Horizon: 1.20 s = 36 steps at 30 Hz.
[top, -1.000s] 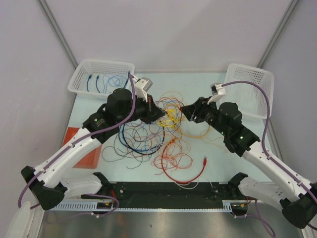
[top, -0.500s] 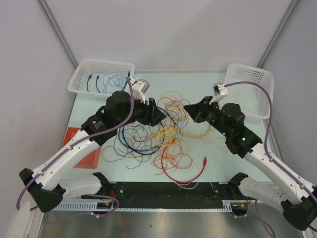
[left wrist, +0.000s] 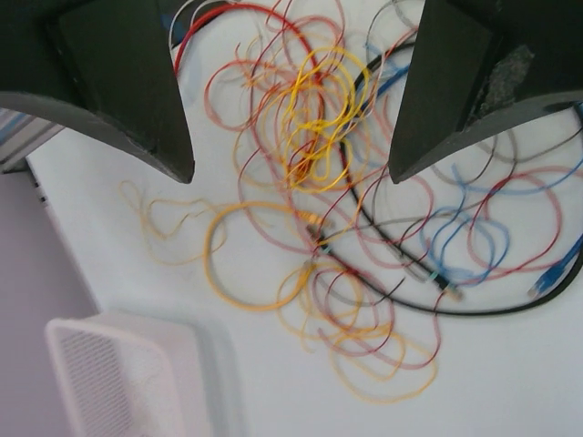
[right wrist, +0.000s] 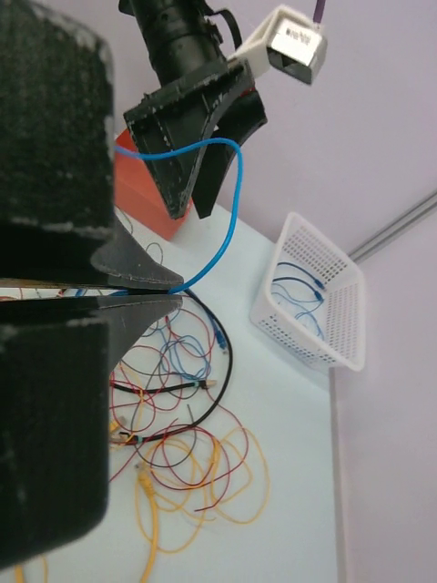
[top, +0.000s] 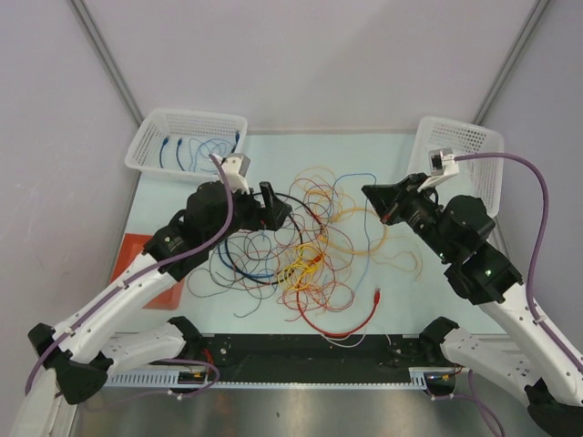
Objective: Untangle the cables
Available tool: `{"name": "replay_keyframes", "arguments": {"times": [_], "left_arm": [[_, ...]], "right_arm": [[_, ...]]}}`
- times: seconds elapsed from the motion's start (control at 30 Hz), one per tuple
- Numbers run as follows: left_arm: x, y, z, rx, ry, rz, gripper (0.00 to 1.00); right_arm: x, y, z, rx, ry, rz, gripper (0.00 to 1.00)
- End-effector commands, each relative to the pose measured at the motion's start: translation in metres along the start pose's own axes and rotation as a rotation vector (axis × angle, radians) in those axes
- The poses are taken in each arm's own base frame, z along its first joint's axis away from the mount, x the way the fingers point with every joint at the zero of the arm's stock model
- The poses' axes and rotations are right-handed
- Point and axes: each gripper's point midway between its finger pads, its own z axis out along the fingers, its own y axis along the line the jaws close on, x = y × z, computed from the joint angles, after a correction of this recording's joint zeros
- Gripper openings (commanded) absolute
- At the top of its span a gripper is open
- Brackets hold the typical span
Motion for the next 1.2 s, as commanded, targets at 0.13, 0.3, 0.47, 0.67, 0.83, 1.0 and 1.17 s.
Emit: {"name": "replay_keyframes", "arguments": {"times": [0.13,0.3,0.47,0.67,0.83,1.0,1.17], "left_arm": [[-0.01,-0.065,-0.018,0.488,-0.319,-0.063,1.0],[-0.016,-0.088,-0.044,0.661,-0.537,-0.035,1.0],[-0.016,-0.109,-0.054,0.732,-0.598,0.016,1.0],[-0.02,-0.136,-0.052,0.757,-0.597,0.059,0.99],[-0.009,-0.157,-0.041,0.797,-0.562,0.094,0.99],[0.005,-0.176,-0.026,0.828,-0.511,0.129,0.97],[0.028,-0.18,0.001,0.82,-0.437,0.149,0.87]], "right_arm": [[-0.025,0.024,-0.004,-0.06,-0.031,0.072,0.0],[-0.03,0.038,-0.002,-0.097,-0.016,0.192,0.0],[-0.031,0.048,0.001,-0.124,0.008,0.257,0.0],[-0.025,0.056,0.006,-0.154,0.048,0.321,0.0],[-0.023,0.059,0.005,-0.164,0.059,0.341,0.0],[-0.021,0.062,0.004,-0.173,0.075,0.354,0.0],[-0.02,0.065,0.003,-0.186,0.082,0.363,0.0]]}}
